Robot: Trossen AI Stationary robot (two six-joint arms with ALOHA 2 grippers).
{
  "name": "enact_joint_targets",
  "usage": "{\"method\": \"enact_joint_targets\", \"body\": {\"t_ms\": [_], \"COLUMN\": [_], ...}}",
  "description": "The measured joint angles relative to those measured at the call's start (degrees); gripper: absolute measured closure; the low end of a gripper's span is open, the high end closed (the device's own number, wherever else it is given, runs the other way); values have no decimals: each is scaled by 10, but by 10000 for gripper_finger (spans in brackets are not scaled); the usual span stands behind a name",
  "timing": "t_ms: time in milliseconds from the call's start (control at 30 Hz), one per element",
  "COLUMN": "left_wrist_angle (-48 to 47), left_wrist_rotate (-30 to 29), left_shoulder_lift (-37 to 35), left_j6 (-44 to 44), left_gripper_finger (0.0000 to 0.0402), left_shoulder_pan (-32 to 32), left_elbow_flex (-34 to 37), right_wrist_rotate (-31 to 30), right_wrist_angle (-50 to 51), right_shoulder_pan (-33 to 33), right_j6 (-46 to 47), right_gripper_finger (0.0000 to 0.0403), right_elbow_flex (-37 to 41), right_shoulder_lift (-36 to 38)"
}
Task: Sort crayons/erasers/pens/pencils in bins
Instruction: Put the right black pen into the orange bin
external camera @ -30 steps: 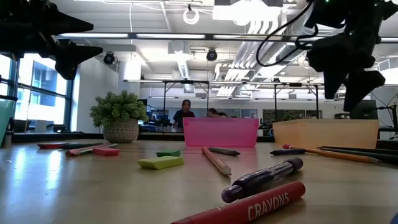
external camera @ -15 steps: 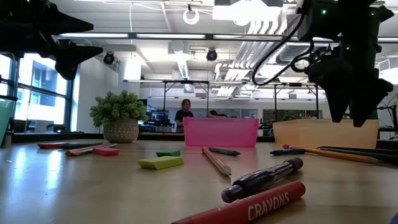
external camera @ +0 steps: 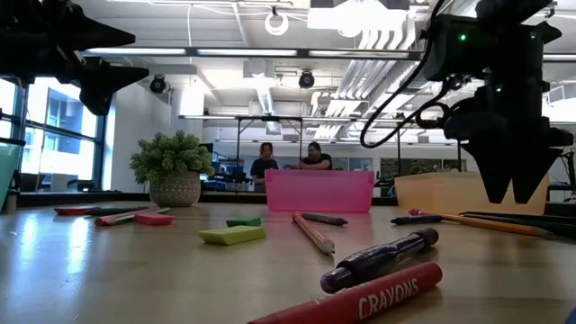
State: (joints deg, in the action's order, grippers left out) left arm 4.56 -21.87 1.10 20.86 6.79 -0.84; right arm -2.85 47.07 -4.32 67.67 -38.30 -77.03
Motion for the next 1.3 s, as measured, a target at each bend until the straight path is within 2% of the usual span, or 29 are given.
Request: {"method": "enact_joint_targets", "body": {"t_ms": [333,667,900,1300], "left_wrist_angle": [0,0,0,0], "left_wrist_rotate": [-3,-4,-4,-4], "left_shoulder_lift": [0,0,0,0], "left_j6": [0,0,0,0], "left_gripper_finger": [140,140,140,140], "left_shoulder_pan": [0,0,0,0], "left_elbow_flex": [0,0,0,0], "right_wrist_rotate": [0,-3,-5,1], "right_wrist_angle": [-12,-21,-32,-45], "right_shoulder_pan": [0,0,0,0], "right_j6": [0,-5,-7,-6], "right_gripper_finger": [209,282,303,315], "right_elbow_flex": [0,0,7,16], "right_shoulder_lift": [-48,-56,-55,-54]}}
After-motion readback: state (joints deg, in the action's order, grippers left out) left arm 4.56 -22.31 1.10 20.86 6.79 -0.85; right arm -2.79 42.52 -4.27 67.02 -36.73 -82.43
